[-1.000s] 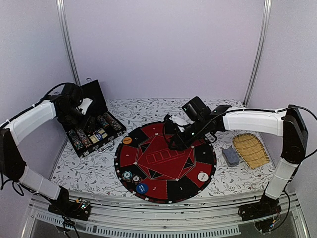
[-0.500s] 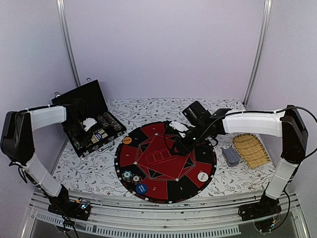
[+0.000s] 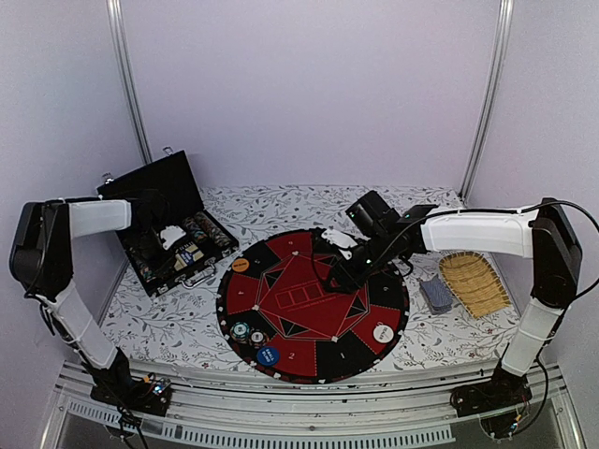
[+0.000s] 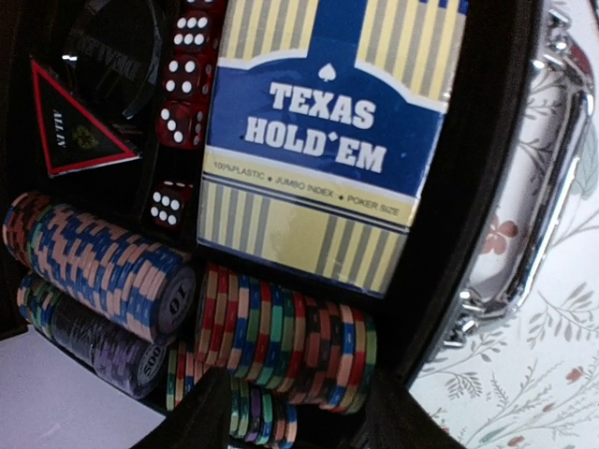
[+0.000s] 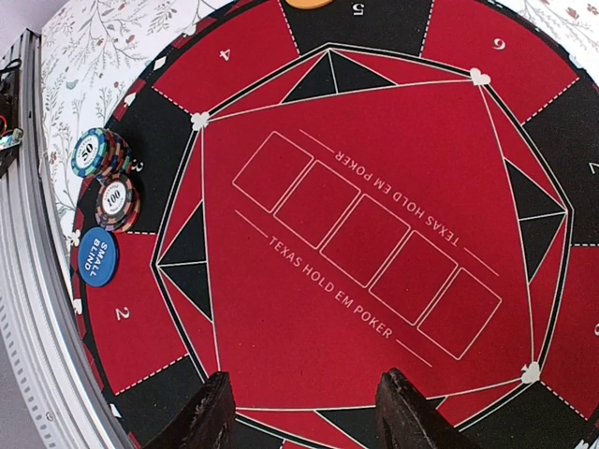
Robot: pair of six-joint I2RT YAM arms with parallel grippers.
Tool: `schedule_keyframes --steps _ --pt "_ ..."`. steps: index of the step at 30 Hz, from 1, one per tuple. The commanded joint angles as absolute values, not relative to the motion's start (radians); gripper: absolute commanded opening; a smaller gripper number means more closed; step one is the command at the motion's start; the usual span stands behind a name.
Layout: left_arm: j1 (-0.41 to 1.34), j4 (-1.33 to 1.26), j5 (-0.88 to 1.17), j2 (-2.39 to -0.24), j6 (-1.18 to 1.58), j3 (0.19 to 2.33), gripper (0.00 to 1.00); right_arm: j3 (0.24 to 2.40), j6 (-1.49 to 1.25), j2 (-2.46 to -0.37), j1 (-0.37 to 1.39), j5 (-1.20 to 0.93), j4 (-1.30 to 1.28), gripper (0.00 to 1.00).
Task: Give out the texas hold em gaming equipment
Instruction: Pick up the pile of poker chips from the pile of poker chips.
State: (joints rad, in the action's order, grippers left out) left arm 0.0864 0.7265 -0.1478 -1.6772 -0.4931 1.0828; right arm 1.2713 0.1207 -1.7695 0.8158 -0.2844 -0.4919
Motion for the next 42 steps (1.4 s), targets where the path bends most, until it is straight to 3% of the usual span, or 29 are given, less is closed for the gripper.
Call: schedule_keyframes --steps 1,6,15,22,35,42 --pt "0.071 0.678 -0.185 -1.721 -0.500 1.102 0.51 1.271 0.127 -1.769 0.810 -0.291 -0.500 0.54" --pt "0.047 0.649 -0.226 -1.747 -0.492 1.118 0.51 1.277 0.121 -1.772 0.811 -0.302 -0.503 0.54" --pt "0.047 0.659 -0.097 -1.802 -0.481 1.125 0.59 1.284 0.120 -1.781 0.811 -0.299 -0.515 0.54" --pt "0.092 0.700 -0.001 -1.753 -0.495 1.100 0.58 1.289 0.120 -1.788 0.810 -0.299 -0.521 0.54" --pt "0.084 0.672 -0.207 -1.766 -0.485 1.100 0.59 1.295 0.127 -1.790 0.811 -0.311 -0.539 0.54" --pt "0.072 0.661 -0.144 -1.795 -0.484 1.099 0.64 1.290 0.124 -1.791 0.811 -0.318 -0.543 0.54"
